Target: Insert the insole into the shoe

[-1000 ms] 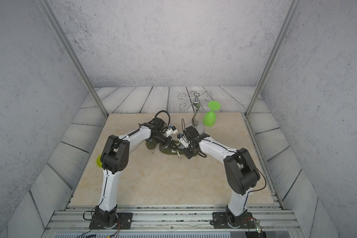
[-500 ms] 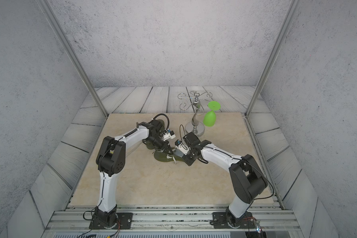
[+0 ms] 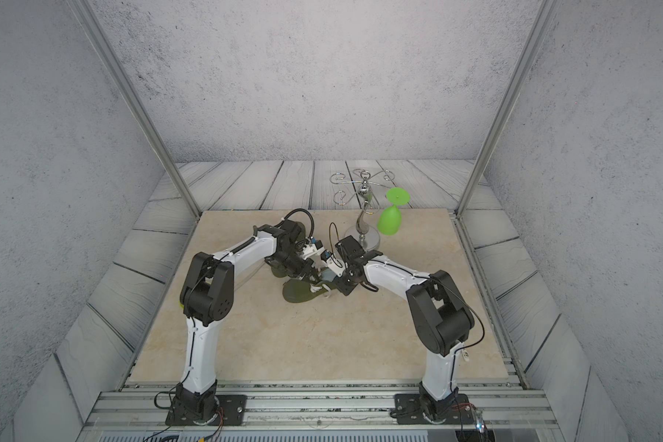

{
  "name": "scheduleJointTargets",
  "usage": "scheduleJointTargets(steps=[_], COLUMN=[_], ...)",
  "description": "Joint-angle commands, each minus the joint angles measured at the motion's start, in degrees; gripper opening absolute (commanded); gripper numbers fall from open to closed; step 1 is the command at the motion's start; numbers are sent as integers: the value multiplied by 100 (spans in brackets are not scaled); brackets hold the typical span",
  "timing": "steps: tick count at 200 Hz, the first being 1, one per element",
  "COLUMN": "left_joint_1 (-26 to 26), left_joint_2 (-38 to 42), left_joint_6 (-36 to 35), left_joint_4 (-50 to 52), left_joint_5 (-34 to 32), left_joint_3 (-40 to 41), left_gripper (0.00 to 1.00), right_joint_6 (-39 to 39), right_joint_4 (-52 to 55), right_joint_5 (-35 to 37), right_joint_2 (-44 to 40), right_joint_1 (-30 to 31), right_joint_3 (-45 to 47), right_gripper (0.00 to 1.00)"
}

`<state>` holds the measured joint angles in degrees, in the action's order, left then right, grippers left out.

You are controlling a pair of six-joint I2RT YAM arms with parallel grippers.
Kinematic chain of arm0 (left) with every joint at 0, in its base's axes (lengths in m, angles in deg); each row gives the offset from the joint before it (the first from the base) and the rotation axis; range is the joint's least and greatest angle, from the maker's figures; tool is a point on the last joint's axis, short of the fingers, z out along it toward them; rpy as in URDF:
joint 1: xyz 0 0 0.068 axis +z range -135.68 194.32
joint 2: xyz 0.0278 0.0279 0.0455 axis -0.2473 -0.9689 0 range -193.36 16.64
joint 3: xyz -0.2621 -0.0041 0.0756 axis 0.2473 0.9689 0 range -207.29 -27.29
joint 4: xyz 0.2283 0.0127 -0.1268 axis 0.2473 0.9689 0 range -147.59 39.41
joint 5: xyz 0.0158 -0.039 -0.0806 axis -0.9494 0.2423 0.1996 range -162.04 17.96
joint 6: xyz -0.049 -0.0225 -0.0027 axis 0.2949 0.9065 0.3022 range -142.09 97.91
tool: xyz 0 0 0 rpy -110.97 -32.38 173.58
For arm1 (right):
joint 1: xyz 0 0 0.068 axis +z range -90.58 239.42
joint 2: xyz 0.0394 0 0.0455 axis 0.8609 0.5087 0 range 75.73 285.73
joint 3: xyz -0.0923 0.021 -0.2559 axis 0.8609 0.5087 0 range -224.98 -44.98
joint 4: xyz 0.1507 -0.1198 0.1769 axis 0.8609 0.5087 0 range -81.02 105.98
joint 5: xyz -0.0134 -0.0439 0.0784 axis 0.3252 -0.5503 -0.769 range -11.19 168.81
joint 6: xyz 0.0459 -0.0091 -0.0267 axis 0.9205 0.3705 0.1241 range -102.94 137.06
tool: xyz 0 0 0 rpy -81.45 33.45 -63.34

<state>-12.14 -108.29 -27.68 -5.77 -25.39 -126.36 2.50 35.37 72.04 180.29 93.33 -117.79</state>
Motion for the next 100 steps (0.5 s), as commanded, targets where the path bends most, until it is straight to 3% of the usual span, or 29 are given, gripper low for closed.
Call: scheduleJointTargets(steps=[1,55,100], left_joint_1=[-44,-35,-35], left_joint_2=[-10,128,354], left_joint_6=[-132,269,480], left_joint_4=[9,-332,-666], left_joint_5=[310,350,283], left_joint_3=[-45,151,545], left_gripper=[0,0,0], right_joint_6=[398,1522,2801], right_joint_4=[107,753,1157], right_joint_5=[-37,694,1156], right_joint_2=[-522,-1405,-1042], right_joint_1=[20,12,-53], right_joint_3=[-66,43,-68], right_gripper=[38,50,48])
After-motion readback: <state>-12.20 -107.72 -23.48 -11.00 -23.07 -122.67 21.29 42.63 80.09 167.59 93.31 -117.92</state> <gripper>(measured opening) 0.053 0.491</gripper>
